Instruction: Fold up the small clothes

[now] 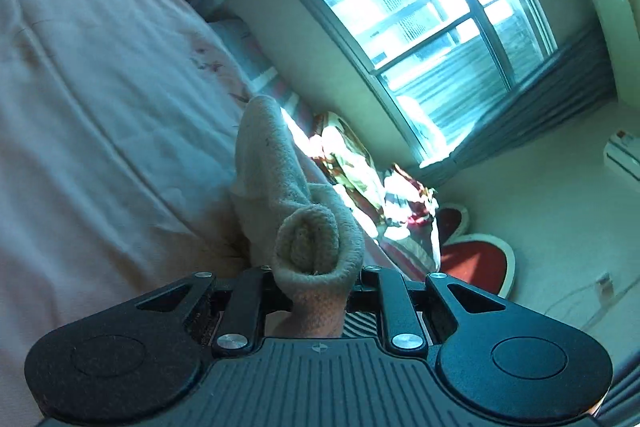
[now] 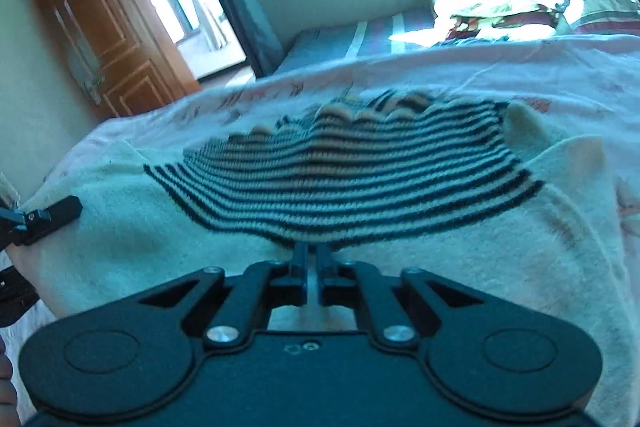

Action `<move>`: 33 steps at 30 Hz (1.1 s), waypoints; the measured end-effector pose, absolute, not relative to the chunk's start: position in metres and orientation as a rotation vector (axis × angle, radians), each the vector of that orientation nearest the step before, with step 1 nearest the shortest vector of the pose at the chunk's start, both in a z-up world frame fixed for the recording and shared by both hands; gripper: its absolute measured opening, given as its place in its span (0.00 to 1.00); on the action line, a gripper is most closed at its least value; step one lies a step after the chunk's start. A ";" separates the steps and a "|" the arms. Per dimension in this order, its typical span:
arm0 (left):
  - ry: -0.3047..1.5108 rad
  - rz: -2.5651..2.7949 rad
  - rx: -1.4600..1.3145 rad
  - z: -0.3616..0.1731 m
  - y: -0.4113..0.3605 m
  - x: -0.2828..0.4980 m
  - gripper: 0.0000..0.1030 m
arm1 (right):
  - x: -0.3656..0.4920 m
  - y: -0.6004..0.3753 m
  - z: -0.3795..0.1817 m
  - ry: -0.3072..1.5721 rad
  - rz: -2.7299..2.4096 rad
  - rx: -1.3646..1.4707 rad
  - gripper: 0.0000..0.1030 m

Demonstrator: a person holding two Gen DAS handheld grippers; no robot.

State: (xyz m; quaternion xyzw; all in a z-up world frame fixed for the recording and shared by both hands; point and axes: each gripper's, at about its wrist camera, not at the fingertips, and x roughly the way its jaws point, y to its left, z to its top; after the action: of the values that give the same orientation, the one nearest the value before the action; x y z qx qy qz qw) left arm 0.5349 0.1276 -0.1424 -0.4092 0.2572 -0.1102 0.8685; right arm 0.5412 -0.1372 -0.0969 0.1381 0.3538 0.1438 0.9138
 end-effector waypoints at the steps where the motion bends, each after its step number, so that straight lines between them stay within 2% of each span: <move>1: 0.542 -0.257 -0.810 -0.130 0.113 0.538 0.17 | 0.535 -0.151 -0.090 0.691 0.275 0.337 0.12; 7: 0.648 -0.427 -0.574 -0.105 0.000 0.555 0.17 | 0.494 -0.249 -0.062 0.577 0.150 0.576 0.12; 12: 0.867 -0.528 -0.333 -0.141 -0.106 0.568 0.18 | 0.455 -0.316 -0.057 0.551 0.043 0.651 0.15; 13: 0.866 -0.517 -0.273 -0.142 -0.122 0.565 0.24 | 0.448 -0.326 -0.058 0.551 0.027 0.660 0.17; 14: 0.826 -0.527 -0.242 -0.140 -0.129 0.558 0.53 | 0.442 -0.333 -0.059 0.552 0.021 0.671 0.22; 15: 0.803 -0.568 -0.238 -0.134 -0.135 0.551 0.72 | 0.434 -0.341 -0.060 0.553 0.022 0.690 0.26; 16: 0.786 -0.598 -0.249 -0.122 -0.138 0.539 0.86 | 0.428 -0.346 -0.061 0.554 0.024 0.705 0.33; 17: 0.745 -0.611 -0.253 -0.111 -0.136 0.527 0.86 | 0.424 -0.350 -0.062 0.552 0.027 0.723 0.39; 21: 0.606 -0.547 -0.266 -0.071 -0.080 0.499 0.86 | 0.426 -0.348 -0.069 0.596 0.107 0.833 0.48; 22: 0.576 -0.490 -0.264 -0.069 -0.054 0.494 0.86 | 0.428 -0.341 -0.069 0.609 0.138 0.837 0.54; 23: 0.566 -0.424 -0.240 -0.067 -0.037 0.498 0.85 | 0.431 -0.334 -0.069 0.623 0.163 0.835 0.65; 25: 0.597 -0.338 -0.226 -0.073 -0.008 0.518 0.85 | 0.440 -0.317 -0.071 0.670 0.218 0.867 0.79; 27: 0.683 -0.293 -0.256 -0.089 0.017 0.544 0.83 | 0.454 -0.306 -0.078 0.729 0.248 0.912 0.77; 28: 0.708 -0.272 -0.245 -0.097 0.023 0.550 0.74 | 0.461 -0.300 -0.081 0.758 0.255 0.931 0.76; 31: 0.766 -0.243 -0.234 -0.121 0.032 0.565 0.73 | 0.486 -0.287 -0.095 0.901 0.190 0.919 0.67; 33: 0.788 -0.242 -0.241 -0.133 0.032 0.572 0.73 | 0.496 -0.280 -0.102 0.929 0.186 0.909 0.65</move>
State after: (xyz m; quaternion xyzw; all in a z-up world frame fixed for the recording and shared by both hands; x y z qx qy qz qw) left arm 0.5722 0.0320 -0.1327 -0.1166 0.3818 -0.1172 0.9093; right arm 0.4960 -0.2802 -0.1018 0.4228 0.4317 0.0866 0.7921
